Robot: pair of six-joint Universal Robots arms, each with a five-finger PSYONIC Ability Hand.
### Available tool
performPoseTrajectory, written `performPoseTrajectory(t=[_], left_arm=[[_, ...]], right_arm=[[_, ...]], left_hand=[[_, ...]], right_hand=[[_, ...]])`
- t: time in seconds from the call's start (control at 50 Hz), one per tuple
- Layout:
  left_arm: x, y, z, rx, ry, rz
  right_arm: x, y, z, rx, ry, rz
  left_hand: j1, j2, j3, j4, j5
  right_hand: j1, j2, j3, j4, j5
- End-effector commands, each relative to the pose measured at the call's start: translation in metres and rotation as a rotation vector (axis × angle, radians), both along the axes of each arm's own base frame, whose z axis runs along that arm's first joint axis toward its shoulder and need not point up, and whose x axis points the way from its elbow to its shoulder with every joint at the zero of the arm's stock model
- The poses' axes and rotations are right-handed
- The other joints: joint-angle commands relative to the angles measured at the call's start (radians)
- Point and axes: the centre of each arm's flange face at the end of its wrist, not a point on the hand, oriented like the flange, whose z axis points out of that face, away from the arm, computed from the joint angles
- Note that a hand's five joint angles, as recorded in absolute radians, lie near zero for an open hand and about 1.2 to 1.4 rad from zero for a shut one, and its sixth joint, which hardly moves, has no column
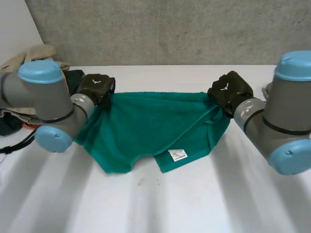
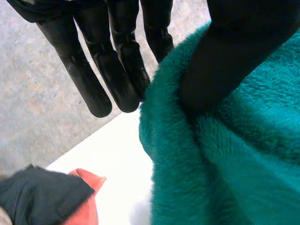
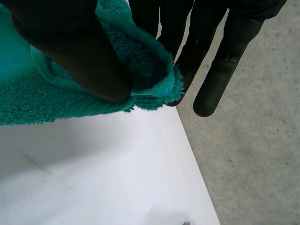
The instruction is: Fold the laundry.
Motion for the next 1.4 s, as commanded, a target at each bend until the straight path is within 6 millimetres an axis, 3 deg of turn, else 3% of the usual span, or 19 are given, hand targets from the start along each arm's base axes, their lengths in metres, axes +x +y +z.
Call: performPoseTrajectory(t=[0.02,0.12,0.22,0.34,0.4,0.48,0.58,0.8,1.04,1.08,1.18,1.4], left_arm=[[-0.023,-0.015,0.02,-0.217,0.027,-0.029],[-0.028,0.017,0.02,-0.178,0.007,-0.063],[-0.008,0.062,0.029,-0.116,-0.023,-0.038],[0.01,0.135,0.008,0.016,-0.091,-0.084],[0.012,0.16,-0.006,0.068,-0.122,-0.114],[0.01,0.176,-0.018,0.101,-0.14,-0.149],[0.008,0.173,-0.042,0.161,-0.173,-0.153],[0.004,0.149,-0.07,0.168,-0.262,-0.152],[0.003,0.135,-0.075,0.157,-0.263,-0.136],[0.004,0.133,-0.075,0.156,-0.262,-0.132],[0.003,0.128,-0.072,0.14,-0.254,-0.125],[0.003,0.118,-0.065,0.115,-0.242,-0.104]], right_arm=[[0.003,-0.019,-0.006,-0.064,-0.099,-0.076],[0.002,-0.012,-0.013,-0.046,-0.094,-0.08],[-0.004,-0.01,-0.021,-0.017,-0.081,-0.094],[-0.006,-0.002,-0.029,0.015,-0.066,-0.086],[-0.007,0.001,-0.033,0.03,-0.058,-0.084],[-0.008,0.004,-0.038,0.045,-0.054,-0.085],[-0.01,0.007,-0.044,0.062,-0.049,-0.086],[-0.013,0.014,-0.054,0.104,-0.052,-0.092],[-0.014,0.016,-0.057,0.119,-0.059,-0.094],[-0.014,0.016,-0.057,0.119,-0.058,-0.093],[-0.014,0.016,-0.058,0.121,-0.059,-0.092],[-0.015,0.018,-0.054,0.116,-0.06,-0.092]], left_hand=[[-0.605,-0.65,-0.649,-0.651,-0.619],[-0.653,-0.697,-0.696,-0.699,-0.667],[-0.633,-0.677,-0.676,-0.678,-0.646],[-0.633,-0.677,-0.676,-0.678,-0.646],[-0.633,-0.677,-0.676,-0.678,-0.646],[-0.624,-0.668,-0.667,-0.67,-0.638],[-0.606,-0.651,-0.649,-0.652,-0.62],[-0.468,-0.513,-0.512,-0.514,-0.482],[-0.266,-0.31,-0.309,-0.312,-0.28],[-0.172,-0.216,-0.215,-0.218,-0.186],[0.399,0.355,0.356,0.353,0.385],[0.4,0.356,0.357,0.355,0.387]], right_hand=[[0.309,0.22,0.198,0.191,0.247],[0.309,0.22,0.198,0.191,0.247],[0.309,0.22,0.198,0.191,0.247],[0.309,0.22,0.198,0.191,0.247],[0.309,0.22,0.198,0.191,0.247],[0.309,0.22,0.198,0.191,0.247],[0.309,0.22,0.198,0.191,0.247],[0.309,0.22,0.198,0.191,0.247],[0.309,0.22,0.198,0.191,0.247],[0.309,0.22,0.198,0.191,0.247],[0.309,0.22,0.198,0.191,0.247],[0.309,0.22,0.198,0.191,0.247]])
